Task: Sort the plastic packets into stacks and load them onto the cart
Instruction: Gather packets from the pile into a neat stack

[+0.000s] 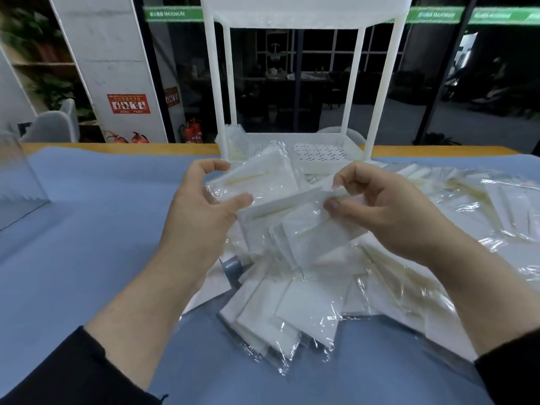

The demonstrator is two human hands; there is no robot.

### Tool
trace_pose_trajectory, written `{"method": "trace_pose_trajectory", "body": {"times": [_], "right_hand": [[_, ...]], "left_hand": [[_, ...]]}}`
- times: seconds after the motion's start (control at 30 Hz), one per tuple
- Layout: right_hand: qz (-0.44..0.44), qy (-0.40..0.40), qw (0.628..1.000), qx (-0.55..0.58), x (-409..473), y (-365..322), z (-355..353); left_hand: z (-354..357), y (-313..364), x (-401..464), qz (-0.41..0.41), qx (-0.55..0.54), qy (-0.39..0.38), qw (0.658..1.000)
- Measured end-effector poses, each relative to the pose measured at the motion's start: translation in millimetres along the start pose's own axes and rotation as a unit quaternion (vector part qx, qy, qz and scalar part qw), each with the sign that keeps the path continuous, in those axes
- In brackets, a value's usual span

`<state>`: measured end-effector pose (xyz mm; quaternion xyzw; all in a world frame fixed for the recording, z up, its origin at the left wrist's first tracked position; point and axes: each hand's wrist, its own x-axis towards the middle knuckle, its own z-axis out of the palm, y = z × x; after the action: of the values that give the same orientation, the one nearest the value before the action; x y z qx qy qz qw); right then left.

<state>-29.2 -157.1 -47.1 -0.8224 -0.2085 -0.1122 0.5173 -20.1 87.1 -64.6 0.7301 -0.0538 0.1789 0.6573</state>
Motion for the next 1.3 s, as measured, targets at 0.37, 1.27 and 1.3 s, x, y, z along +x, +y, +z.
{"method": "trace_pose_trajectory", "body": {"times": [0.37, 1.27, 1.3], "right_hand": [[-0.019, 0.119, 0.991, -0.065, 9.7, 12.5, 33.2], [0.002, -0.034, 0.990, -0.136, 0.2, 16.2, 17.8], [-0.011, -0.017, 0.991, -0.133, -0.9, 14.0, 16.1]], "left_hand": [[10.8, -0.8, -15.7, -0.044, -0.025, -0.141, 0.989], [11.9, -10.3, -14.7, 0.029, 0.043, -0.203, 0.978], [12.4, -9.7, -15.7, 0.033, 0.047, -0.208, 0.976]]}}
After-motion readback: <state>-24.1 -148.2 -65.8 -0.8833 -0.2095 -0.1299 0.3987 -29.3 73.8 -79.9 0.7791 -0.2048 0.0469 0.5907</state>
